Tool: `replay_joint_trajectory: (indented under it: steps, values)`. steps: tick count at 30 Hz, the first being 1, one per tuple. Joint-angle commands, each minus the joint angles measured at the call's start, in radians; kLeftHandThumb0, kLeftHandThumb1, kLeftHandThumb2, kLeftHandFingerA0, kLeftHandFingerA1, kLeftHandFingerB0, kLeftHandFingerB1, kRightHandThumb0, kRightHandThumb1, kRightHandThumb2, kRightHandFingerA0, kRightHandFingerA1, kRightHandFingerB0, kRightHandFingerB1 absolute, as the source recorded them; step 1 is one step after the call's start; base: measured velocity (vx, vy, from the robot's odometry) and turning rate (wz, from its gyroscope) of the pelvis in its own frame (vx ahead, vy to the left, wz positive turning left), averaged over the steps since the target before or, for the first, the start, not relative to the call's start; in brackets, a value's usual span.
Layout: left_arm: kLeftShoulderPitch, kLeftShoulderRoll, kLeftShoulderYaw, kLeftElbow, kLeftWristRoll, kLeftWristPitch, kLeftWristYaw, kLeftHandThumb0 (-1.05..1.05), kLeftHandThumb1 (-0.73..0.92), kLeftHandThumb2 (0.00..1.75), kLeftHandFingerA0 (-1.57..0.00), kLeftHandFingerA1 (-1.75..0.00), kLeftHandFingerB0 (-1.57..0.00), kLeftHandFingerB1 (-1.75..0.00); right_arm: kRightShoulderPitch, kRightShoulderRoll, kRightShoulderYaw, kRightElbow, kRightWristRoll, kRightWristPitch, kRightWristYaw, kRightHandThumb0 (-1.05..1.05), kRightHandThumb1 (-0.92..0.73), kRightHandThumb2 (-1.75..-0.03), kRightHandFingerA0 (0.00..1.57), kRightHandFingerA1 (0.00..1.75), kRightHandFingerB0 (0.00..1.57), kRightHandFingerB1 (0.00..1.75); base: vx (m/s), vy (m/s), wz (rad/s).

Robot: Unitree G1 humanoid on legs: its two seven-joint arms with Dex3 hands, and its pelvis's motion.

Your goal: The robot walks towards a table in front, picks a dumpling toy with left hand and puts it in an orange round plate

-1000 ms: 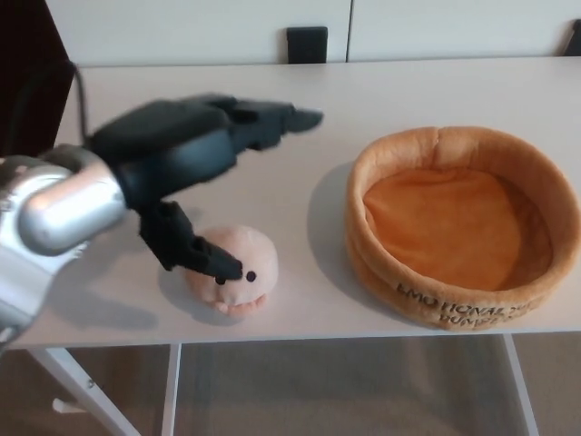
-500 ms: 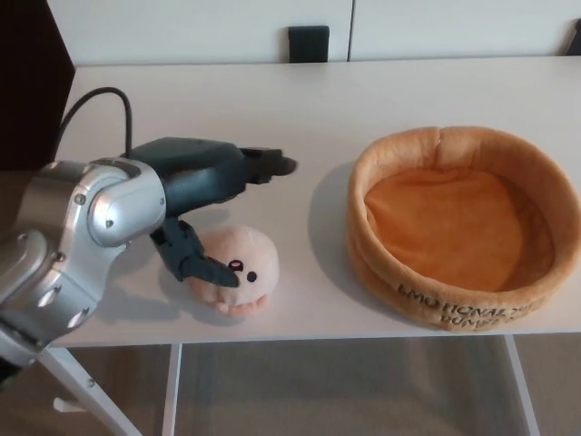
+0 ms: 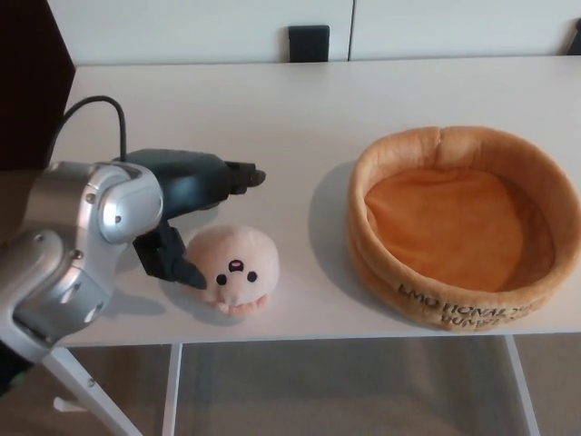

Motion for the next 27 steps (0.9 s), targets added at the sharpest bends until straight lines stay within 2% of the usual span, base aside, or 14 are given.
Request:
replay_joint_trajectory:
  steps: [1,6,7,8,9,13,14,17,18,19,24,25,26,27]
  values:
    - [-0.010,-0.026,-0.027,0.029,0.073,0.059,-0.055,-0.72,0.29,0.55,0.00,0.00,0.00,0.00,-0.002,-0.018,0.003,-0.006,-0.004,-0.002,0.011,-0.34,-0.52,-0.56,0.74,0.54,0.41,0.37,0.00,0.000,0.00]
    - [0.001,-0.046,-0.034,0.038,0.098,0.061,-0.056,-0.80,0.30,0.58,0.00,0.00,0.00,0.00,-0.006,-0.015,0.001,-0.008,0.000,0.006,0.010,-0.34,-0.53,-0.56,0.75,0.56,0.41,0.36,0.00,0.000,0.00]
    - [0.006,-0.051,-0.042,0.039,0.111,0.054,-0.052,-0.58,0.41,0.85,0.00,-0.08,0.00,-0.06,-0.003,-0.015,0.007,-0.011,-0.008,0.003,-0.014,-0.37,-0.52,-0.56,0.83,0.58,0.44,0.36,0.00,0.000,0.00]
    - [0.008,-0.053,-0.045,0.040,0.117,0.051,-0.050,-0.58,0.41,0.85,0.00,-0.08,0.00,-0.06,-0.003,-0.015,0.009,-0.012,-0.012,0.003,-0.025,-0.37,-0.52,-0.56,0.83,0.58,0.44,0.36,0.00,0.000,0.00]
    - [0.014,-0.060,-0.050,0.041,0.126,0.053,-0.047,-0.60,0.42,0.85,0.00,-0.05,0.00,-0.04,0.000,-0.017,0.014,-0.018,-0.017,0.011,-0.042,-0.45,-0.41,-0.72,0.82,0.67,0.37,0.45,0.00,0.000,0.00]
    - [0.020,-0.068,-0.048,0.043,0.141,0.053,-0.050,-0.60,0.42,0.85,0.00,-0.05,0.00,-0.04,0.002,-0.018,0.019,-0.022,-0.017,0.015,-0.052,-0.45,-0.41,-0.72,0.82,0.67,0.37,0.45,0.00,0.000,0.00]
    - [0.028,-0.071,-0.066,0.041,0.165,0.054,-0.048,-0.85,0.39,0.54,0.00,0.00,0.00,0.00,-0.006,-0.025,0.037,-0.009,-0.039,0.015,-0.065,-0.38,-0.53,-0.56,0.83,0.66,0.45,0.36,0.00,0.000,0.00]
    - [0.032,-0.075,-0.063,0.041,0.176,0.052,-0.052,-0.85,0.39,0.54,0.00,0.00,0.00,0.00,-0.007,-0.025,0.042,-0.007,-0.039,0.015,-0.068,-0.38,-0.53,-0.56,0.83,0.66,0.45,0.36,0.00,0.000,0.00]
    - [0.041,-0.087,-0.073,0.044,0.186,0.060,-0.049,-0.84,0.34,0.60,0.00,0.00,0.00,0.00,-0.014,-0.029,0.048,0.000,-0.047,0.023,-0.074,-0.38,-0.52,-0.56,0.87,0.88,0.46,0.37,0.00,0.000,0.00]
    - [0.047,-0.093,-0.077,0.046,0.194,0.063,-0.048,-0.83,0.34,0.59,0.00,0.00,0.00,0.00,-0.018,-0.031,0.052,0.003,-0.050,0.025,-0.077,-0.38,-0.53,-0.56,0.86,0.83,0.46,0.37,0.00,0.000,0.00]
    - [0.070,-0.116,-0.083,0.070,0.228,0.050,-0.022,-0.72,0.36,0.52,0.00,0.00,0.00,0.00,-0.019,-0.032,0.053,0.006,-0.048,0.022,-0.078,-0.38,-0.52,-0.56,0.86,0.86,0.46,0.38,0.00,0.000,0.00]
    - [0.075,-0.114,-0.089,0.076,0.245,0.039,-0.009,-0.55,0.36,0.52,0.00,0.00,0.00,0.00,-0.021,-0.029,0.053,0.007,-0.048,0.023,-0.078,-0.38,-0.51,-0.56,0.85,0.84,0.46,0.38,0.00,0.000,0.00]
    - [0.077,-0.114,-0.091,0.079,0.254,0.034,-0.005,-0.55,0.36,0.52,0.00,0.00,0.00,0.00,-0.022,-0.028,0.053,0.007,-0.048,0.024,-0.079,-0.38,-0.51,-0.56,0.85,0.84,0.46,0.38,0.00,0.000,0.00]
    - [0.075,-0.115,-0.097,0.094,0.268,0.027,0.004,-0.39,0.37,0.52,0.00,0.00,0.00,0.00,-0.027,-0.031,0.057,0.005,-0.054,0.021,-0.081,-0.39,-0.53,-0.56,0.86,0.74,0.48,0.37,0.00,0.000,0.00]
